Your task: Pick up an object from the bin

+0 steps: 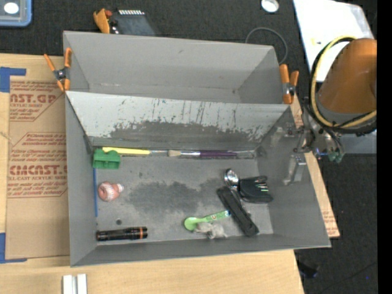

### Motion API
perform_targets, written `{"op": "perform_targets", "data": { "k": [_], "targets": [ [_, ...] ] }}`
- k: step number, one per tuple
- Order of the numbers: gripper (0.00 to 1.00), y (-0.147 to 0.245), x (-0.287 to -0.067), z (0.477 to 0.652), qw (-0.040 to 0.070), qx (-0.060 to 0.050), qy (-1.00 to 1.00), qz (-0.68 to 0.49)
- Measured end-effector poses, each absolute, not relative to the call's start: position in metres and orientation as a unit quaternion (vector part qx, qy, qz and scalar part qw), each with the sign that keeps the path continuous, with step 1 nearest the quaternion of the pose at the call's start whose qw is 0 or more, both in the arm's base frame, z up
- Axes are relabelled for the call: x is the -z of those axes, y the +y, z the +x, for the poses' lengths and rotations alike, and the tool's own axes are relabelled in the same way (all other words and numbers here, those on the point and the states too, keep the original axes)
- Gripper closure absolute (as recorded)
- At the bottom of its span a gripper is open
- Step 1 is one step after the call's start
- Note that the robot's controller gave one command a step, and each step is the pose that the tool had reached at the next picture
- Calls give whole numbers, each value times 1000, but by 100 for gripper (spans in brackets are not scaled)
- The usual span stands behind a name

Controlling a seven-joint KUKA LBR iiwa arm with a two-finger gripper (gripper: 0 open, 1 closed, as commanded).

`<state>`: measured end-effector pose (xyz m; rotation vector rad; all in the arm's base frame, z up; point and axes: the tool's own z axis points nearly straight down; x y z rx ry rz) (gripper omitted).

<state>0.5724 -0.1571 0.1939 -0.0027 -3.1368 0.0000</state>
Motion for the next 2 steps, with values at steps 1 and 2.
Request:
{"op": "perform_targets", "data": {
  "k": [1, 2],
  "targets": [
    [0, -156, -199, 574, -1, -1, -1000, 0],
    [0, -153, -129, 584, -4, -1, -1000, -9]
  ]
}}
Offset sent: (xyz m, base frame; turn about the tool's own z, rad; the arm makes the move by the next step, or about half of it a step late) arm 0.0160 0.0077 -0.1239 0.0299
